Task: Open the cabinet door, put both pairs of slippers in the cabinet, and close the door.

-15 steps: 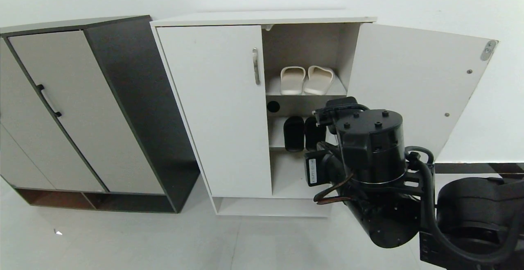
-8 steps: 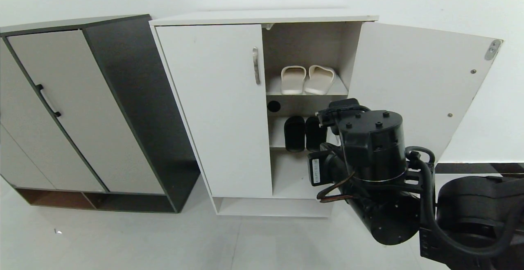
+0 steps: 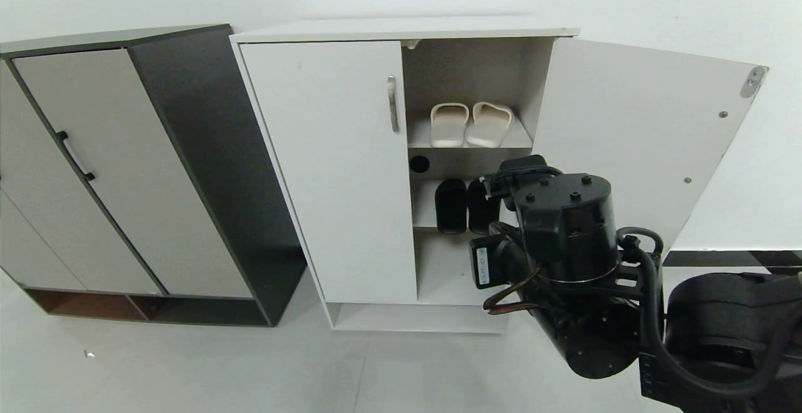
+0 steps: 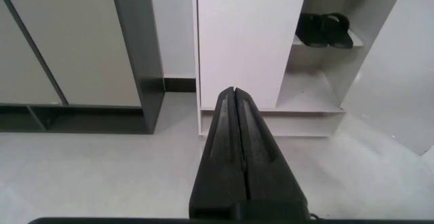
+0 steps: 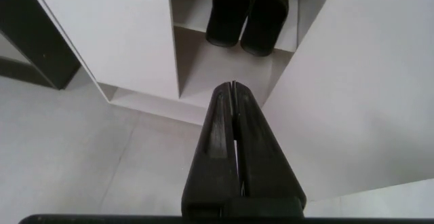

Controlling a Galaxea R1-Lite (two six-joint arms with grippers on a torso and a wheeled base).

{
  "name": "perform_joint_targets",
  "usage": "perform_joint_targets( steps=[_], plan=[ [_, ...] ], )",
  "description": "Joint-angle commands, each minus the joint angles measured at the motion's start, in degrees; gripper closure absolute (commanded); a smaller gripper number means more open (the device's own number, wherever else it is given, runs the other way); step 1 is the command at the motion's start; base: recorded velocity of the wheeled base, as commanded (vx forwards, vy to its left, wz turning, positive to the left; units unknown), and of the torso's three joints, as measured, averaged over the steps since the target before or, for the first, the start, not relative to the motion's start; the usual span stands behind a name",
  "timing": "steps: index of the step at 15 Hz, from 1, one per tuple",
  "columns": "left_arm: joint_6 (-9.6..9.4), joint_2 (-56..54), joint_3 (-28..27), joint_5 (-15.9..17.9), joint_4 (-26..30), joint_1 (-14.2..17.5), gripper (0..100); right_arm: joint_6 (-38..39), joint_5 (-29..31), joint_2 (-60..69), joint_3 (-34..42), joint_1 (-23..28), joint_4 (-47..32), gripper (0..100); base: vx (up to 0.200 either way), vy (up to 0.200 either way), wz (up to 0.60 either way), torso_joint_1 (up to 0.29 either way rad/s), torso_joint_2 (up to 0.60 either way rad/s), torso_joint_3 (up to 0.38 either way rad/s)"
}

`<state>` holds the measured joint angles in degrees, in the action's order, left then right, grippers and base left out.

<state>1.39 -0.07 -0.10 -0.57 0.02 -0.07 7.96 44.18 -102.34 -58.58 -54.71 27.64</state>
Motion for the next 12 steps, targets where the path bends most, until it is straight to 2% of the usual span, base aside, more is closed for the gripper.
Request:
perform_joint_targets(
  steps=[1, 3, 6, 12],
  plan=[
    [0.10, 0.1, 0.0, 0.0, 0.0, 0.0, 100, -0.1, 0.0, -0.2, 0.0, 0.0, 0.0, 100, 0.000, 0.000, 0.00, 0.007, -0.23, -0.300],
    [0.02, 0.1, 0.0, 0.0, 0.0, 0.0, 100, -0.1, 0.0, -0.2, 0.0, 0.0, 0.0, 100, 0.000, 0.000, 0.00, 0.022, -0.21, -0.344],
    [0.02, 0.1, 0.0, 0.0, 0.0, 0.0, 100, -0.1, 0.0, -0.2, 0.0, 0.0, 0.0, 100, 0.000, 0.000, 0.00, 0.045, -0.54, -0.367],
    [0.10, 0.1, 0.0, 0.0, 0.0, 0.0, 100, -0.1, 0.0, -0.1, 0.0, 0.0, 0.0, 100, 0.000, 0.000, 0.00, 0.119, -0.46, -0.340]
  ],
)
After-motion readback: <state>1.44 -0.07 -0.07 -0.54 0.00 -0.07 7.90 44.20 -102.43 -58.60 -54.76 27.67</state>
